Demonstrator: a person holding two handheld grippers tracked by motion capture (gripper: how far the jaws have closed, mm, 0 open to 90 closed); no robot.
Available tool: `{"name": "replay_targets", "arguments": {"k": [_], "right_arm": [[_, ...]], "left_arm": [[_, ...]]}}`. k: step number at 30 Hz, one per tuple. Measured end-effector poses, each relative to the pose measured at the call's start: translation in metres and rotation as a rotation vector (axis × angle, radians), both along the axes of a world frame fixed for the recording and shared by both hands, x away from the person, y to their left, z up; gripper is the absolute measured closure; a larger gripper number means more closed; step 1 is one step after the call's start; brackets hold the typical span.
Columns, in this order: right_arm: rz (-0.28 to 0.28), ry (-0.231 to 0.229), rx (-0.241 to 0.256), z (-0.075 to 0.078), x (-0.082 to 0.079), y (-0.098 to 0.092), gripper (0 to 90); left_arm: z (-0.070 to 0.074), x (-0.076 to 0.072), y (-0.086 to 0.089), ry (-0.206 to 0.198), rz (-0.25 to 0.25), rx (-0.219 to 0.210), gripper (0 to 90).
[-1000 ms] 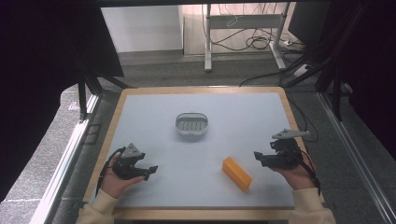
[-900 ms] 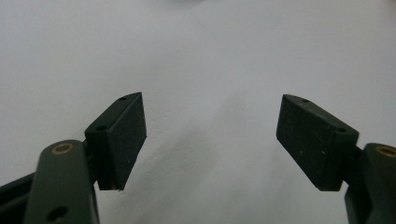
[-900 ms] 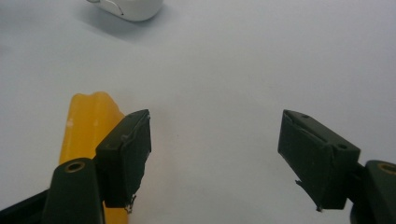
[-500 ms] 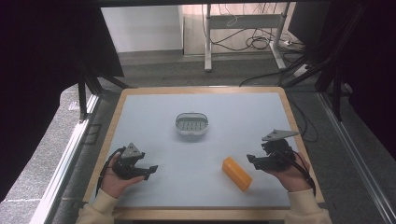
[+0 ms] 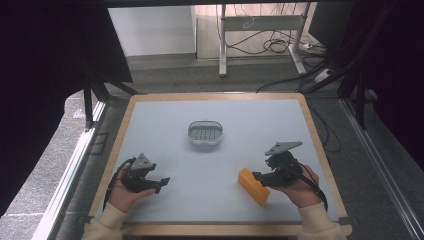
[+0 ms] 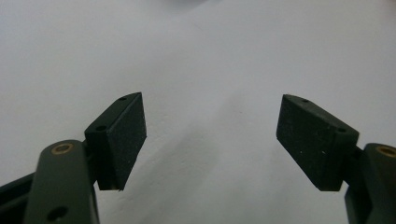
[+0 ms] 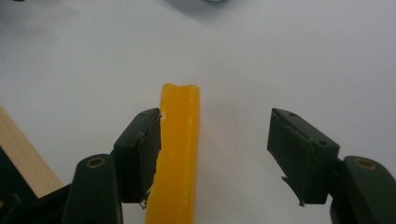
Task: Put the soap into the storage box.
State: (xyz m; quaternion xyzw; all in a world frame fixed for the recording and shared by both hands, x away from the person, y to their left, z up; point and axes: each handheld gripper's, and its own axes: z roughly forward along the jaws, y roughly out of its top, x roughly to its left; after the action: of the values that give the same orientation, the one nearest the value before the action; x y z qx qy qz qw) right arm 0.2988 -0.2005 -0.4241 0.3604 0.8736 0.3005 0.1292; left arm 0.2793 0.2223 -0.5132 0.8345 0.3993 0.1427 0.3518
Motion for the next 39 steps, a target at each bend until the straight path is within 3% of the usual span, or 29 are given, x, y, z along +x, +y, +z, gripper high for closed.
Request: {"name": "replay_targets", "arguments": {"k": [7,21,30,32,39], "right_arm": [[0.025,0.031,-0.046,-0.006,-0.001,0.013,38.2],[0.025,0.144,-0.156,-0.030,0.003,0.031,42.9],[0.018,0.202,-0.206,-0.041,0.010,0.039,50.4],[0.026,0.225,-0.230,-0.047,0.012,0.041,56.6],[0.026,0.232,-0.245,-0.049,0.013,0.042,61.3]], "left_arm": [[0.001,0.000,0.000,-0.003,-0.003,-0.001,24.1],[0.001,-0.001,-0.001,-0.002,-0.003,0.001,24.0],[0.001,-0.001,-0.001,-0.005,-0.002,0.003,24.0],[0.002,-0.001,0.000,-0.017,0.010,0.002,24.1],[0.002,-0.001,0.001,-0.020,0.017,-0.004,24.1]]}}
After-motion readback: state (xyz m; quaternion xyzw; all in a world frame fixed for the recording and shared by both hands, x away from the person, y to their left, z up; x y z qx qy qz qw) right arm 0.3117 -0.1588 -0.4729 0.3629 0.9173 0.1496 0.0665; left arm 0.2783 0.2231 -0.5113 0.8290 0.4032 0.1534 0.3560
